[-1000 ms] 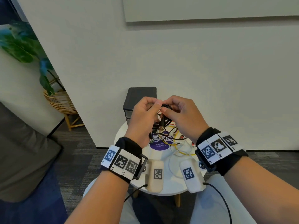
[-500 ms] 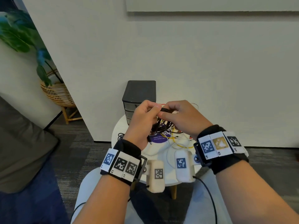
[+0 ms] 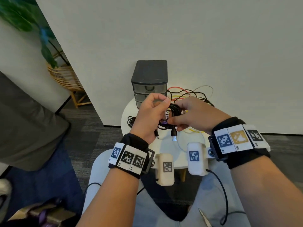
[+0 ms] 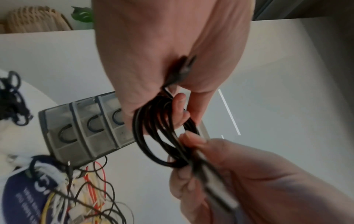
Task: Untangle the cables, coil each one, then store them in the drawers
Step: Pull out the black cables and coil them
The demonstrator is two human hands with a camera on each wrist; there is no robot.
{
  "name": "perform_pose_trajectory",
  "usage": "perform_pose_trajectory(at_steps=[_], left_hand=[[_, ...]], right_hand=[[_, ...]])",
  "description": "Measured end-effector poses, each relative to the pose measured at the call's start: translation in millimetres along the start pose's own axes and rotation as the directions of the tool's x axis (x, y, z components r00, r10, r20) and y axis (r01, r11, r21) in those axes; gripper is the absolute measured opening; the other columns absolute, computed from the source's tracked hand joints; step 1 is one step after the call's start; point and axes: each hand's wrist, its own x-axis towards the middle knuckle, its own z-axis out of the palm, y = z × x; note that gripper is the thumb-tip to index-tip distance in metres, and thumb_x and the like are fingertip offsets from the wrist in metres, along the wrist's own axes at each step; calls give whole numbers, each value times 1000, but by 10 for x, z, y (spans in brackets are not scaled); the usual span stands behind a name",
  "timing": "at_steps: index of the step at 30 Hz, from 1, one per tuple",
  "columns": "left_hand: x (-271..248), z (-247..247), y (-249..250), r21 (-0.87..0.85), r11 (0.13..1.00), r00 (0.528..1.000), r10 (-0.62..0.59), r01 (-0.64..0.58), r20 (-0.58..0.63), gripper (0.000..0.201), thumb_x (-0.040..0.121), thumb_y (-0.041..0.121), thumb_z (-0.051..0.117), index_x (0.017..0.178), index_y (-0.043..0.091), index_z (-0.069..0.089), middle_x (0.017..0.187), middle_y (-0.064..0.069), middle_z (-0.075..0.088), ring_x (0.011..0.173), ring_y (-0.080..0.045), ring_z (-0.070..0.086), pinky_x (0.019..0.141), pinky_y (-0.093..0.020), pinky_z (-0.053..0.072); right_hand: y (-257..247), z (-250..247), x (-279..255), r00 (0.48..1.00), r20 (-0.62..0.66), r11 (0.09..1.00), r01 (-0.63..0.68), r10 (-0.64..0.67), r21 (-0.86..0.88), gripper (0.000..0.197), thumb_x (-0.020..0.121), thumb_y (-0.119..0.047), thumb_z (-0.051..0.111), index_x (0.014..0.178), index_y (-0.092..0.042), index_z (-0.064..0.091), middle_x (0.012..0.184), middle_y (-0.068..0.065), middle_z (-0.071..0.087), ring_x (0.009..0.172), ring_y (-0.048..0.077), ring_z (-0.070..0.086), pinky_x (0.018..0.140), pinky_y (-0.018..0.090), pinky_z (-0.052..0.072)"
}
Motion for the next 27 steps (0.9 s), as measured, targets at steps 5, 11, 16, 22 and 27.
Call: perform_pose_trajectory(at_steps=[5,11,16,22,27], left_hand=[[30,13,-13,-67,998,999,-20,19,-27,2,101,13,59,100,14,58,56,8,51,53,-9,44,56,-24,45],[71,3,23,-40,999,999,-30,29,-33,5,101,17,60,103,13,64,61,6,51,60,-11,46,64,-26,51],[95,33,48,-69,997,999,-18,15,-39,12,104,16,56,106,9,65,65,-1,51,65,-15,48,69,-32,46],[69,-71,128,162,980,989,96,-114,113,30,106,9,46,128,14,67,108,-7,74,95,-12,68,73,-19,54],[66,-157,178,401,886,969,175,-231,172,36,103,13,56,136,24,64,104,2,78,96,-13,73,79,-26,59]], right_hand=[[9,20,24,998,57,1000,-6,5,16,24,82,-3,80,101,-17,73,95,2,74,80,17,73,70,28,60],[-7,25,28,1000,27,992,4,-7,126,29,82,1,78,108,-10,72,100,10,75,82,19,73,66,25,58],[14,1,37,998,-64,961,-4,23,277,13,94,-9,68,107,-8,72,88,9,76,67,17,68,66,29,62],[56,-129,9,976,-207,937,15,61,349,11,93,-3,67,102,3,71,76,12,68,50,13,60,50,21,55],[64,-224,15,960,-260,924,7,100,383,18,90,-1,69,101,14,68,81,21,64,48,15,58,47,21,53]])
